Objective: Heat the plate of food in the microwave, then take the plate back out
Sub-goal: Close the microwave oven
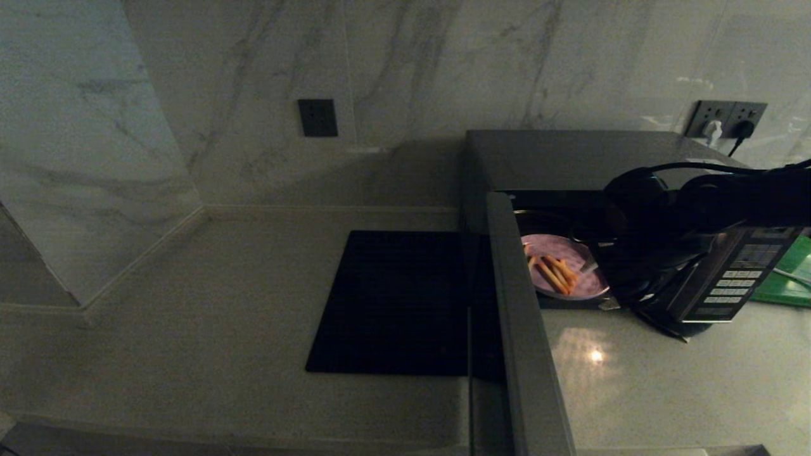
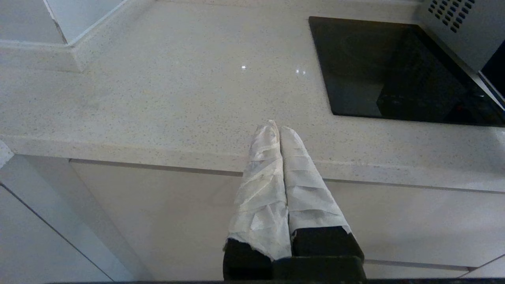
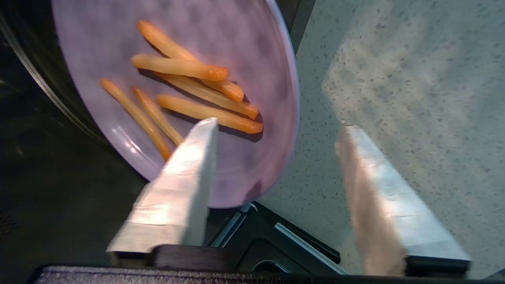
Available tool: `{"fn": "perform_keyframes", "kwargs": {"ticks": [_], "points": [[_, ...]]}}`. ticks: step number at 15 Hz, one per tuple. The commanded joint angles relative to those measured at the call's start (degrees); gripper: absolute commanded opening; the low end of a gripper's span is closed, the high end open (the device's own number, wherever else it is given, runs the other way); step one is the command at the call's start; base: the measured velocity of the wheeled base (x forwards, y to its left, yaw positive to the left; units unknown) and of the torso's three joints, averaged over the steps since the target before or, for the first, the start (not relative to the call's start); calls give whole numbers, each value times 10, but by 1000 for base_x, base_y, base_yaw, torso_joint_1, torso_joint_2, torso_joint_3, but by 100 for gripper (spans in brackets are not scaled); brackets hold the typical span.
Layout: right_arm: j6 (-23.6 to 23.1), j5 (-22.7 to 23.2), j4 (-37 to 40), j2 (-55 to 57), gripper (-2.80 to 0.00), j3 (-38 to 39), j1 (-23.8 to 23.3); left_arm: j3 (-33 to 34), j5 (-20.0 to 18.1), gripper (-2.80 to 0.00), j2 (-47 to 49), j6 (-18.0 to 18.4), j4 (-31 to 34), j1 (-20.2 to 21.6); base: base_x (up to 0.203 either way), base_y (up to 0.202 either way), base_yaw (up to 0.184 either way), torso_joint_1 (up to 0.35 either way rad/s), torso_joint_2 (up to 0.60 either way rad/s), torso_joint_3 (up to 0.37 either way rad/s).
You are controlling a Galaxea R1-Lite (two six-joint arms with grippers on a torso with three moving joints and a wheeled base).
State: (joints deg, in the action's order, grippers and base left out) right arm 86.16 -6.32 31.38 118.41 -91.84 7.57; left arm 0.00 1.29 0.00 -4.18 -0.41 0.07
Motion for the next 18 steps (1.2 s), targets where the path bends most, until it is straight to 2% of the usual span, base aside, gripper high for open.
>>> {"fn": "perform_keyframes", "kwargs": {"ticks": [1, 6, 7, 11, 14, 15, 16, 18], "points": [[5, -3, 3, -30, 0, 13, 0, 0, 0, -280, 1, 0, 0, 0, 0, 0, 0, 0, 0, 0], [-9, -24, 12, -170, 0, 114, -4, 0, 0, -280, 0, 0, 0, 0, 0, 0, 0, 0, 0, 0], [-22, -27, 17, -212, -280, 142, -11, 0, 0, -280, 1, 0, 0, 0, 0, 0, 0, 0, 0, 0], [-82, -48, 36, -368, -280, 220, -55, 0, 0, -280, 1, 0, 0, 0, 0, 0, 0, 0, 0, 0], [-136, -56, 54, -462, -280, 236, -78, 0, 0, -280, 0, 0, 0, 0, 0, 0, 0, 0, 0, 0], [-174, -56, 56, -483, -280, 237, -79, 0, 0, -280, 1, 0, 0, 0, 0, 0, 0, 0, 0, 0], [-232, -55, 57, -499, -280, 238, -77, 0, 0, -280, 1, 0, 0, 0, 0, 0, 0, 0, 0, 0], [-338, -55, 57, -514, -280, 223, -44, 0, 0, -280, 0, 0, 0, 0, 0, 0, 0, 0, 0, 0]]}}
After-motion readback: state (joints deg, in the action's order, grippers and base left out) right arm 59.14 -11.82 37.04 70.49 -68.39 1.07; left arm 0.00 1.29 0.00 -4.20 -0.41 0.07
